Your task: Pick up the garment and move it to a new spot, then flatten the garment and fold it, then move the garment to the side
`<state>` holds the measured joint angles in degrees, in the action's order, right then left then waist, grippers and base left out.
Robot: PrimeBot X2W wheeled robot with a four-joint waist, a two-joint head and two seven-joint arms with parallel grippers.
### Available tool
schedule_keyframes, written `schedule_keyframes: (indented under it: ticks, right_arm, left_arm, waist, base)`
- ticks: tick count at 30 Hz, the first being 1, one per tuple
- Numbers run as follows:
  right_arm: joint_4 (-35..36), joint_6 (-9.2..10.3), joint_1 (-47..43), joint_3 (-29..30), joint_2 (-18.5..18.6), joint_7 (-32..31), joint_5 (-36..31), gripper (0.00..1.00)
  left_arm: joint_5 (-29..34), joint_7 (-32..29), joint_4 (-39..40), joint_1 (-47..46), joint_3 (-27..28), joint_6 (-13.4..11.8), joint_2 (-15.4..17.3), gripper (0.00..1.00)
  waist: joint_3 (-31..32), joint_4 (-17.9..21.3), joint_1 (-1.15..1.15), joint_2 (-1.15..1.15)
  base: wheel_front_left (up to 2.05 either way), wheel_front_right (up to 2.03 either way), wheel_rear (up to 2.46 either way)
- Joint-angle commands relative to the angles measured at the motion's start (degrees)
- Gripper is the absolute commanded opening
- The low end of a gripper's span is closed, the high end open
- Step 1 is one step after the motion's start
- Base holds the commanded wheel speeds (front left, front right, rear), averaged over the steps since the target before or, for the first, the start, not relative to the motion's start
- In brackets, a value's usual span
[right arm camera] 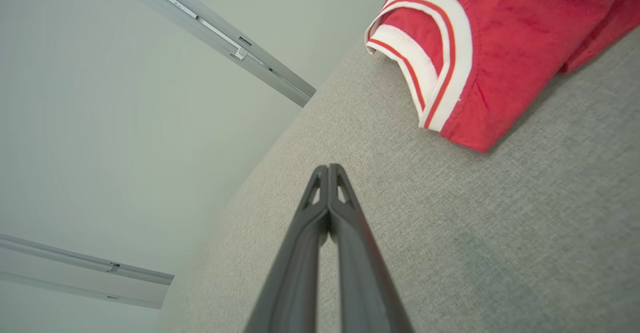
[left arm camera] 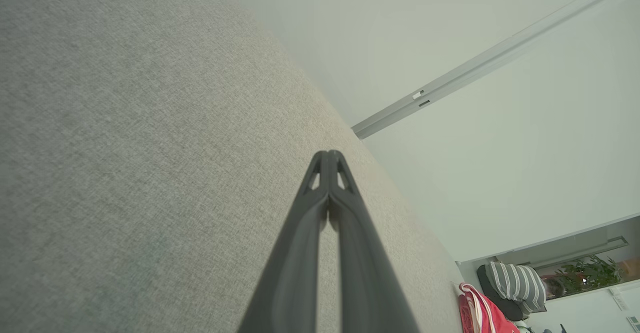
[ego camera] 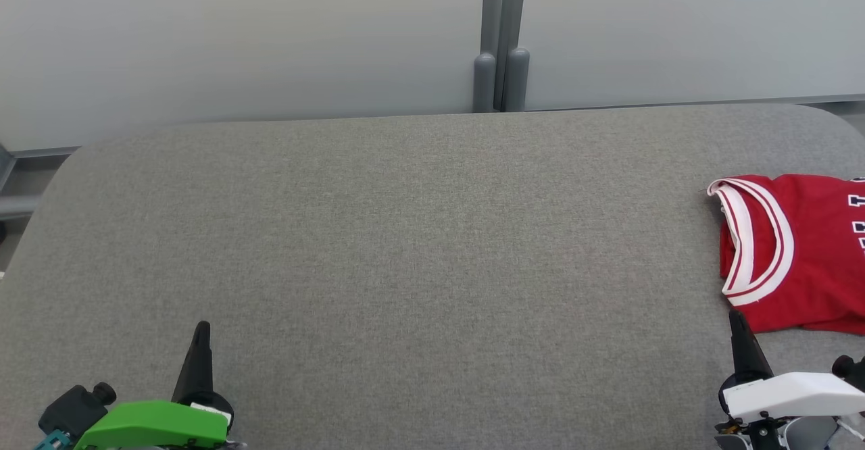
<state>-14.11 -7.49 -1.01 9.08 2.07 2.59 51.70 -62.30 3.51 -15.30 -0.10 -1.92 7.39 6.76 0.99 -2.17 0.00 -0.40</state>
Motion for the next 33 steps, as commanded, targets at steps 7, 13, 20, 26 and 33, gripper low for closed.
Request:
schedule_keyframes:
  ticks: [7,13,20,26,33]
  right_arm:
    - [1.1,-0.03,1.7,-0.3,0.5,-1.5,6.2,0.00]
    - [1.2,-0.03,2.0,-0.5,0.6,-2.3,9.6,0.00]
    - [1.4,-0.02,2.5,-0.8,0.6,-3.4,14.2,0.00]
    - [1.6,-0.02,2.9,-1.0,0.7,-4.2,17.9,0.00]
    - [1.7,-0.02,3.4,-1.3,0.7,-5.3,22.4,0.00]
  left_arm:
    - [-4.9,-1.4,1.1,-1.8,1.4,0.1,-0.3,0.00]
    - [-7.5,-2.2,1.4,-2.1,1.9,0.1,-0.7,0.00]
    - [-10.9,-3.2,1.7,-2.4,2.8,0.1,-1.1,0.00]
    - [-13.5,-4.1,2.0,-2.7,3.4,0.1,-1.4,0.00]
    - [-17.0,-5.1,2.3,-3.0,4.3,0.1,-1.8,0.00]
  waist:
    - [-0.1,0.2,0.00,0.19]
    - [-0.2,0.4,0.00,0.21]
    - [-0.3,0.6,0.00,0.23]
    - [-0.4,0.8,0.00,0.25]
    - [-0.5,1.0,0.00,0.27]
  base:
    - [0.00,0.00,0.00]
    - [0.00,0.00,0.00]
    - [0.00,0.00,0.00]
    - [0.00,0.00,0.00]
    - [0.00,0.00,0.00]
